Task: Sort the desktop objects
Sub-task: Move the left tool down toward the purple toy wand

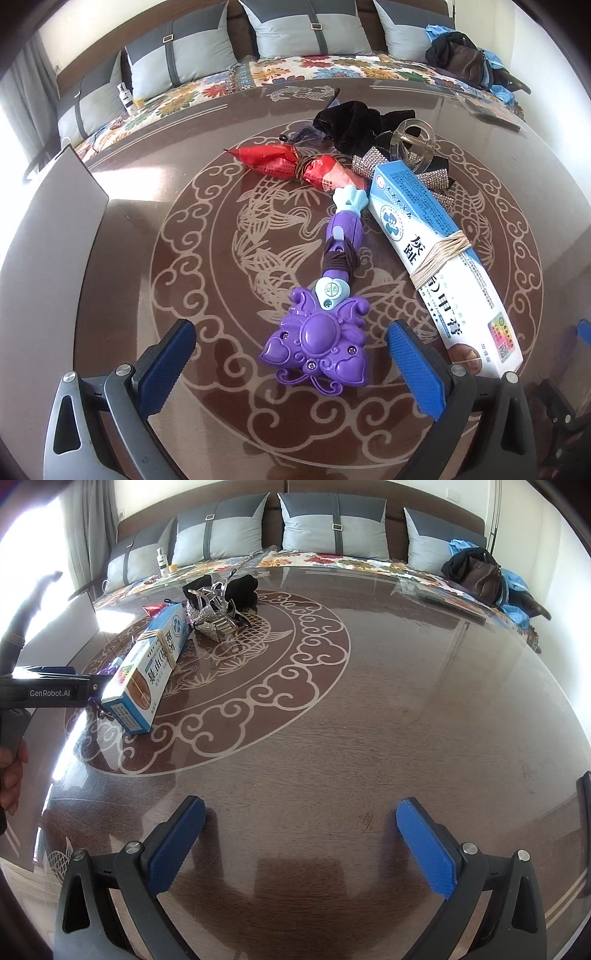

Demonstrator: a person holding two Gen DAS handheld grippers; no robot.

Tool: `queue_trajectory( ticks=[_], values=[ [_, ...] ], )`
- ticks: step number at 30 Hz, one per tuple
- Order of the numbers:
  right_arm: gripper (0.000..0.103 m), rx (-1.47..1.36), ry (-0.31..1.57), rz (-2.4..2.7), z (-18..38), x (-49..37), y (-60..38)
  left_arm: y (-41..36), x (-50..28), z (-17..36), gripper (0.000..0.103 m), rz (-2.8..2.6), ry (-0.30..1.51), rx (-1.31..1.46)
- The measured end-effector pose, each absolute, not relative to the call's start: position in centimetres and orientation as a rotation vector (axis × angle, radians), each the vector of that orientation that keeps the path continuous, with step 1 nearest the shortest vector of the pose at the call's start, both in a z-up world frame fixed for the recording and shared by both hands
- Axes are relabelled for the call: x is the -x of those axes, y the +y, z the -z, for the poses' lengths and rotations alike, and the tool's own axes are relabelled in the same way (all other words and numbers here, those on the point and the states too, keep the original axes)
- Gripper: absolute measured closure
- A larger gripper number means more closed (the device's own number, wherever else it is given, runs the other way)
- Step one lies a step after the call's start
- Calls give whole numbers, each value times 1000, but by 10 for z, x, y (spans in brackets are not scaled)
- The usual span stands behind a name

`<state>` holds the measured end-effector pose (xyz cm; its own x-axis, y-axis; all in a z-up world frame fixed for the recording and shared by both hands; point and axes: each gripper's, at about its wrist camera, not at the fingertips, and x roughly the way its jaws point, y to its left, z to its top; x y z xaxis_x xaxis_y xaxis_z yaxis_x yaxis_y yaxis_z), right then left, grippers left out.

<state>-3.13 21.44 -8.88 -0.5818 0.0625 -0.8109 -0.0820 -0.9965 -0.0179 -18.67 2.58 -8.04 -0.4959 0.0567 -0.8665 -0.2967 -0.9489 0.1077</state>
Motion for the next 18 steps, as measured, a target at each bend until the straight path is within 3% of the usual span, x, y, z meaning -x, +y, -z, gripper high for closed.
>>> queue_trajectory(
  ticks=[8,18],
  values=[
    [0,1395,33,-2724,89,31,215,24,203,89,0,-2496,198,1493],
    [0,1395,29,-2722,88,31,214,24,198,92,0,-2540,182,1426]
  ],
)
